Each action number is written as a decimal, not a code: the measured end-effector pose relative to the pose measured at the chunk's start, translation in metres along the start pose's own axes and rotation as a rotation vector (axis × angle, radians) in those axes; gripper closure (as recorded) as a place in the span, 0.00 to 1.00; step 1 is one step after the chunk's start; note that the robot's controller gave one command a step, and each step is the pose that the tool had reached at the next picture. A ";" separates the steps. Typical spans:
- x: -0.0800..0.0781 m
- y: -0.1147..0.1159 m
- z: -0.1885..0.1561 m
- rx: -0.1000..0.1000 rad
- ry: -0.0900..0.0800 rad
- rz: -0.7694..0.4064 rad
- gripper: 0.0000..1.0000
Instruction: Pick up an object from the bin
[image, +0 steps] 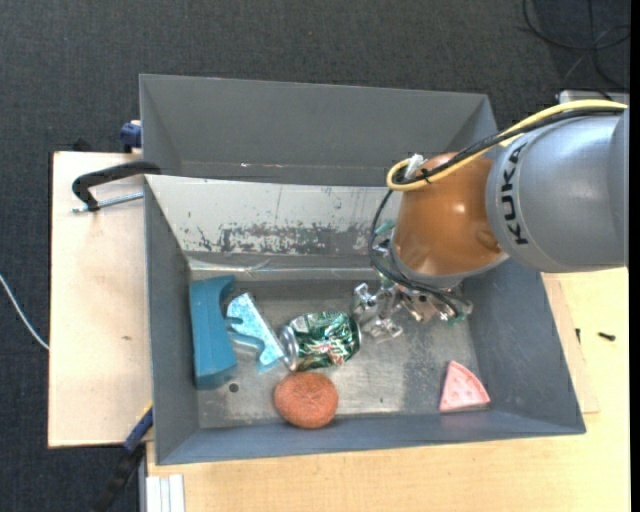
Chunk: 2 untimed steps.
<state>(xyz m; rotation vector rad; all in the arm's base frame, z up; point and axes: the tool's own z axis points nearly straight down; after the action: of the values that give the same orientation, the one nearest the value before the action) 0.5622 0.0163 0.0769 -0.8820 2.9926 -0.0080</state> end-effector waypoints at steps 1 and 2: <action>-0.009 -0.005 -0.143 -0.008 0.012 0.044 1.00; -0.009 -0.005 -0.142 -0.009 0.013 0.044 1.00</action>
Offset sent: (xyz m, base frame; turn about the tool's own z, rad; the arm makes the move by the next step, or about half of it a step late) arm 0.0000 0.0000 0.0000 0.0000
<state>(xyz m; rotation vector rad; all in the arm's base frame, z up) 0.5688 0.0168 0.2190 -0.8205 3.0257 0.0001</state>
